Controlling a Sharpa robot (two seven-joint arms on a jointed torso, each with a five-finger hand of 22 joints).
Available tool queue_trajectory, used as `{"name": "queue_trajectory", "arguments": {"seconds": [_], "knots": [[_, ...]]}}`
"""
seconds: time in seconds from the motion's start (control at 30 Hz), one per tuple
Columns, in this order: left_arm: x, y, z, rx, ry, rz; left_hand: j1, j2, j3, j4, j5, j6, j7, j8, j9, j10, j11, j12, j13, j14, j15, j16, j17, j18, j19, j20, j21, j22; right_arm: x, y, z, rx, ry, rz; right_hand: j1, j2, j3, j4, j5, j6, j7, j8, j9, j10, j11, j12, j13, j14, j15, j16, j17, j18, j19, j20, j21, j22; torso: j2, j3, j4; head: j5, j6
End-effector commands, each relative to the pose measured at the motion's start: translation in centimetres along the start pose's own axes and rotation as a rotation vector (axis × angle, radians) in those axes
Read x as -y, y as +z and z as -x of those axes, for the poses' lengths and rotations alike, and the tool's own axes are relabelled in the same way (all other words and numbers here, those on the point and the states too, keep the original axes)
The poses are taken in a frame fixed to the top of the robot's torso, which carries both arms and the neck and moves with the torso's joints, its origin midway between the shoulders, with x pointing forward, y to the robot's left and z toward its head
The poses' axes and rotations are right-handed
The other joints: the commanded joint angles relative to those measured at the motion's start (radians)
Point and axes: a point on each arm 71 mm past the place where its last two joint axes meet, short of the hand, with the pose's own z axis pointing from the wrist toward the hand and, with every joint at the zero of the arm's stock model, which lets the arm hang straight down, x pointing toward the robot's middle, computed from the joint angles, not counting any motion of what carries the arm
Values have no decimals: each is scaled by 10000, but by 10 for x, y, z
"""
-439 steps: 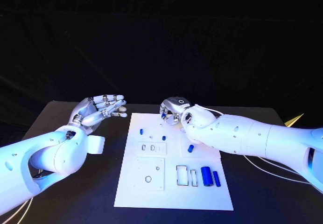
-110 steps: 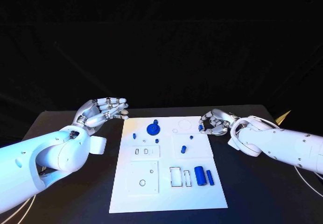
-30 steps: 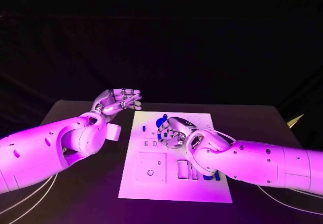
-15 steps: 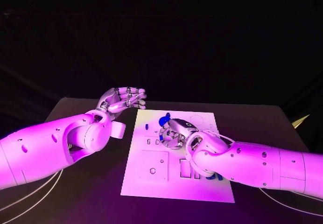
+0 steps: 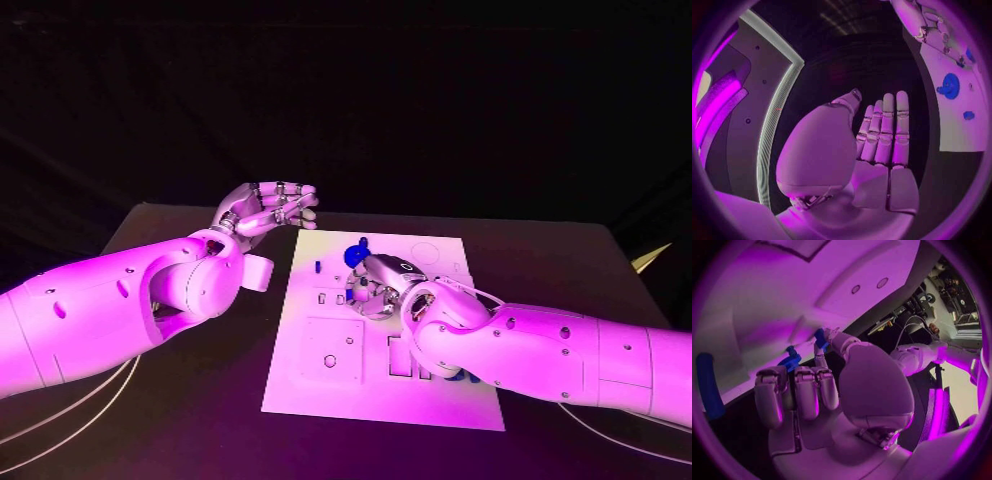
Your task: Assemble the parts on the task board
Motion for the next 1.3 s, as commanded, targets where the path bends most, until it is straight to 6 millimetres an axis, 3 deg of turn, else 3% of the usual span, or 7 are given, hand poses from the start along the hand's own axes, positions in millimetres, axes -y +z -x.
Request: {"name": "queue_trajectory", "arguments": {"seconds": [0.03, 0.7, 1.03, 1.07, 1.1, 1.23, 1.3], "knots": [[1, 0, -2, -185, -51, -64, -55, 11, 29, 23, -48, 3, -32, 47, 17, 40, -6, 33, 14, 72, -14, 35, 8, 108, 33, -40, 62, 9, 0, 0, -3, -232, -252, 24, -92, -50, -77, 7, -58, 140, -158, 25, 379, 1042, -54, 46, 2633, 1037, -71, 27, 2448, -144, 1046, -94, 45, 2633, 5, 6, 5, 1, -20], [1, 1, -2, -181, -49, -65, -56, 8, 30, 24, -48, 3, -33, 47, 18, 40, -6, 34, 14, 69, -15, 42, 14, 107, 32, -41, 70, 13, 1, 1, -6, -330, -338, -18, -330, -323, -191, 37, -135, -214, -32, -102, 320, 1042, 50, 46, 2633, 1032, 5, 19, 2426, -144, 1046, -45, 45, 2633, -9, 1, -4, -9, -86], [1, 0, 1, -105, -13, -49, -60, 1, 33, 30, -48, 3, -36, 49, 21, 41, -7, 35, 14, 48, -12, 56, 27, 103, 20, -42, 87, 23, 2, 1, -5, -270, -379, 42, -391, -725, -629, 24, -323, -1276, 340, -692, 41, 643, 381, -470, 2242, 1030, 291, 17, 2421, -144, 1046, 196, 45, 2633, -8, 4, -1, -73, -65], [1, 0, 1, -96, -9, -48, -60, 1, 33, 30, -48, 3, -36, 49, 21, 41, -7, 35, 14, 48, -12, 56, 27, 103, 20, -42, 87, 23, 2, 1, -5, -238, -382, 52, -390, -758, -765, 38, -427, -1451, 385, -792, -13, 574, 422, -557, 2177, 1031, 326, 18, 2423, -144, 1046, 231, 45, 2633, -10, 2, 2, -84, -64], [1, 0, 2, -74, 1, -42, -60, 1, 33, 30, -48, 3, -36, 49, 21, 41, -7, 35, 14, 48, -12, 56, 27, 103, 20, -42, 87, 23, 2, 1, -4, -172, -374, 73, -79, -528, -1824, 198, -862, -1733, 502, -930, -180, 445, 546, -711, 2050, 1031, 472, 20, 2427, -144, 1046, 370, 45, 2633, -9, 2, -1, -92, -56], [1, 0, 4, -9, 32, -25, -60, 1, 33, 30, -48, 3, -36, 49, 21, 41, -7, 35, 14, 48, -12, 56, 27, 103, 20, -42, 87, 23, 2, -1, -2, 35, -311, 155, 804, -247, -3891, 1184, -868, -1849, 560, -934, -479, 396, 609, -756, 1982, 1031, 489, 21, 2431, -144, 1046, 460, 45, 2633, 1, 3, -20, -90, -39], [0, -1, 5, 18, 45, -10, -61, -7, 33, 31, -49, 2, -36, 50, 22, 41, -7, 36, 14, 35, -11, 62, 34, 100, 9, -42, 93, 28, 2, -2, 0, 210, -236, 220, 1059, -252, -4289, 1623, -849, -1852, 567, -927, -558, 390, 604, -757, 1971, 1030, 518, 21, 2428, -144, 1046, 448, 45, 2633, 3, 11, -20, -95, -52]]}}
